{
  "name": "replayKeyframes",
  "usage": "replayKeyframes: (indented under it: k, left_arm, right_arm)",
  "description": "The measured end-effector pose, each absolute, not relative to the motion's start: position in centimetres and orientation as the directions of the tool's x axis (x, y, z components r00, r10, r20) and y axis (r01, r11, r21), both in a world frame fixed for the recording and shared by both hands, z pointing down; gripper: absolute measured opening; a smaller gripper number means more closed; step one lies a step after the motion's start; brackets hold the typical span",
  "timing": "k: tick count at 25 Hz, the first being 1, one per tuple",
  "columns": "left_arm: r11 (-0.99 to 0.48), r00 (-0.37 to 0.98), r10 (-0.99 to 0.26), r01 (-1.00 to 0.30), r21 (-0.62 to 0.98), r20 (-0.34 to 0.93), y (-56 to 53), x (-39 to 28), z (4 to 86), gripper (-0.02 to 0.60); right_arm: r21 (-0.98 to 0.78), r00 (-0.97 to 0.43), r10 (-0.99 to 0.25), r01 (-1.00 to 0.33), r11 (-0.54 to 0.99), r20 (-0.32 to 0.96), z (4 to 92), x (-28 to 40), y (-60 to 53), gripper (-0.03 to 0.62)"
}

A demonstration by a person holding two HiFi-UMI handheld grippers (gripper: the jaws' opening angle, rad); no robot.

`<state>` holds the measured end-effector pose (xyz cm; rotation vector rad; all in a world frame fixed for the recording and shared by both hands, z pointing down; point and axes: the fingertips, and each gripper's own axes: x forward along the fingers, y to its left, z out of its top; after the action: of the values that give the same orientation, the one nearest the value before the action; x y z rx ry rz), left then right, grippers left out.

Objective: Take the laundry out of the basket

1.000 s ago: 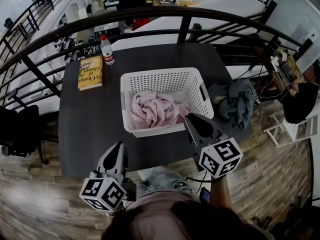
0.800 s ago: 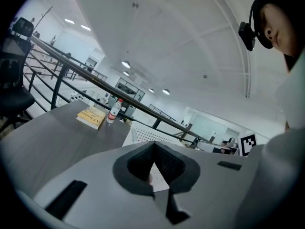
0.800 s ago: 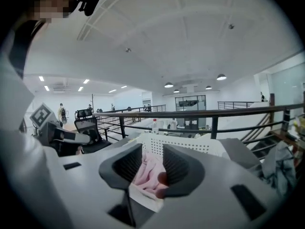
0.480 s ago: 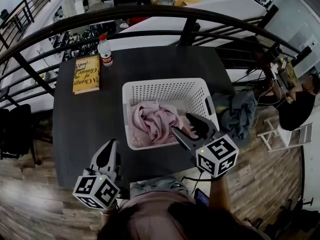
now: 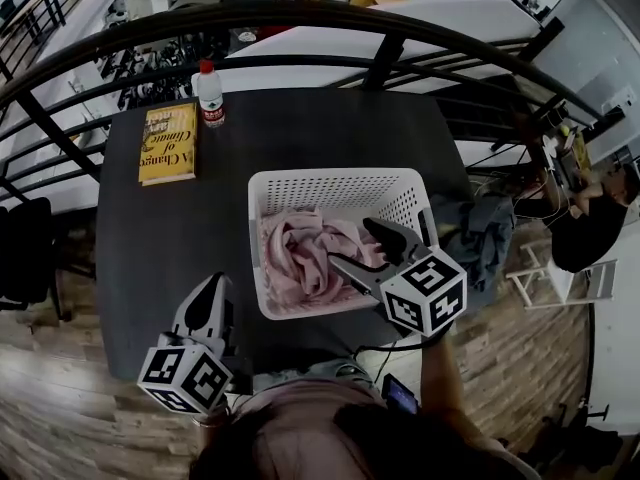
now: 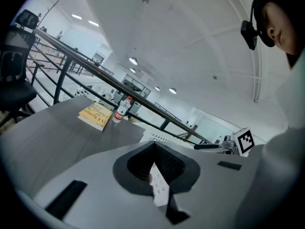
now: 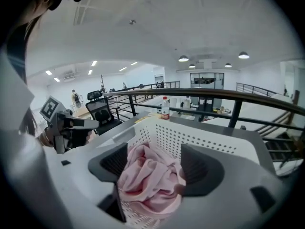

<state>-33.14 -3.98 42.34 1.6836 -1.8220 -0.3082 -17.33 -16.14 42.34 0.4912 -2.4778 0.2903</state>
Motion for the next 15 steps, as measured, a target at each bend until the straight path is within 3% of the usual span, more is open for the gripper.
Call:
replayKeyframes:
  k: [15]
  left_arm:
    - [0.219,-0.002,-0.942,-0.762,0.61,0.335,-5.7,-35.4,45.5,-0.003]
  right_arm:
    - [-0.171,-0.569,-0.001,-0.248,0.954,0.822,51.1,-20.8,-16.2,0.365]
